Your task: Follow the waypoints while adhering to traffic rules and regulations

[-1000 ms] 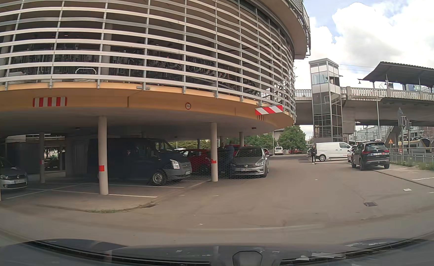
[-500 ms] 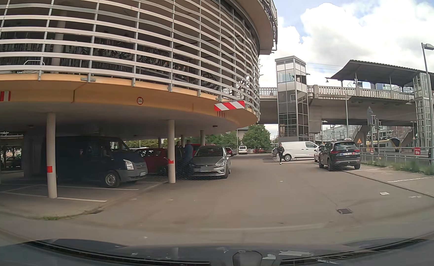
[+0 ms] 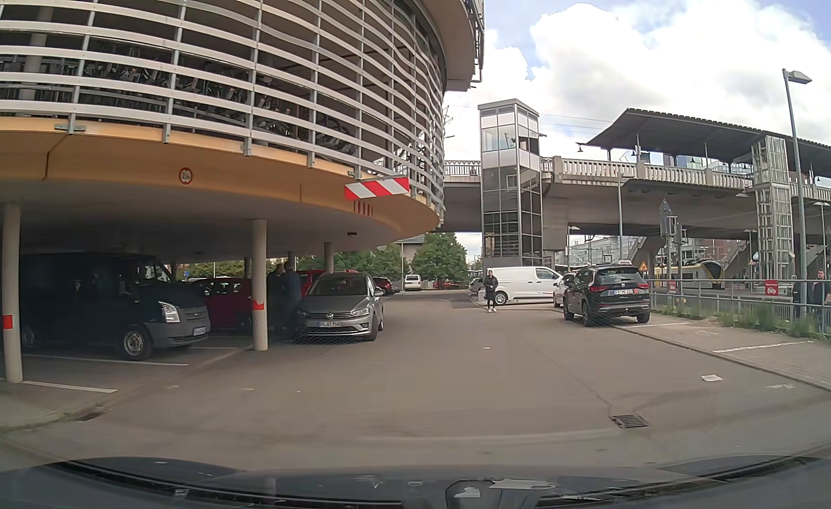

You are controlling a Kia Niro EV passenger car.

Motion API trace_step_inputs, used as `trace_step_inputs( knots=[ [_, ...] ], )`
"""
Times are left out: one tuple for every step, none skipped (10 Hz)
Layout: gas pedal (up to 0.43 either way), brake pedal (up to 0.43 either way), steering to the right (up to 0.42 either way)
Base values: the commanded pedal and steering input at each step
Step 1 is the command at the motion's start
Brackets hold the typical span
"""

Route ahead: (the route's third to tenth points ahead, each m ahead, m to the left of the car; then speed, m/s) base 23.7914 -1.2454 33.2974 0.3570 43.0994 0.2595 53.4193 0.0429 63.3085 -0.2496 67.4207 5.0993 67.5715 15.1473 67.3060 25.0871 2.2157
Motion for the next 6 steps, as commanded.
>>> trace_step_inputs(
  knots=[
    [0.039, 0.000, 0.256],
    [0.039, 0.000, 0.231],
    [0.039, 0.000, 0.204],
    [0.039, 0.000, 0.177],
    [0.039, 0.000, 0.147],
    [0.039, 0.000, 0.126]
  ],
)
